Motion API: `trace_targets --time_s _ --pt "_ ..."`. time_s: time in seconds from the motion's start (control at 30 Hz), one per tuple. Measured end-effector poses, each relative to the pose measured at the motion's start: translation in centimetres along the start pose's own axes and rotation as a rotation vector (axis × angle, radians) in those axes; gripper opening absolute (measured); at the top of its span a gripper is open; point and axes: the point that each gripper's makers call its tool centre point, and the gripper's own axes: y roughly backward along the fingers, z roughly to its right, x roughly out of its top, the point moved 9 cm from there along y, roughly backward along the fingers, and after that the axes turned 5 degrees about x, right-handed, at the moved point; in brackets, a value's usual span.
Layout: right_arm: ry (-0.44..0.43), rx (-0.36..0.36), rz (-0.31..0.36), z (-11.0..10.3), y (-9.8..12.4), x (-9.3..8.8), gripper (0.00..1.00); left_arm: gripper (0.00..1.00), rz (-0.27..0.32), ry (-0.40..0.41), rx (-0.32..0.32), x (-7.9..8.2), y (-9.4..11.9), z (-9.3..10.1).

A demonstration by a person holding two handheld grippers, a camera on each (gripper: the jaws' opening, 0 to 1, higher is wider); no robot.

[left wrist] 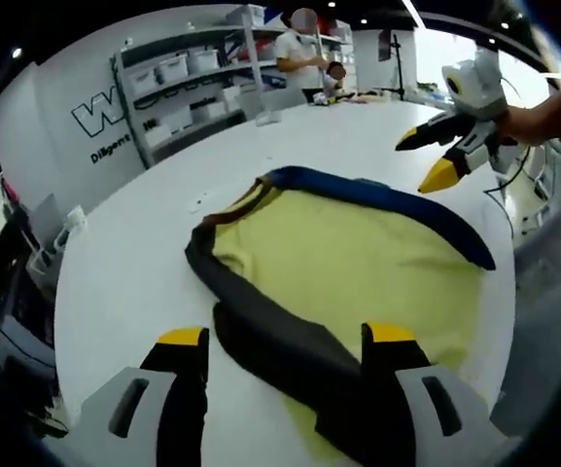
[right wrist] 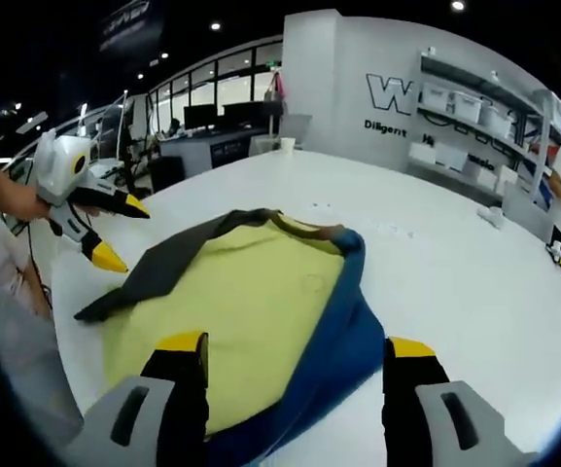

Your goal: Fold the garment on the visible template until the final outline fits inside the template.

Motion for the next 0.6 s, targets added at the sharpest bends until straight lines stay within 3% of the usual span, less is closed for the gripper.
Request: trace_targets --time_s 0.6 --pt "-0.03 0.004 0.012 -1.9 1.7 -2.2 0.69 0.63 0.013 -0.015 -0.01 -2.1 1.6 1.2"
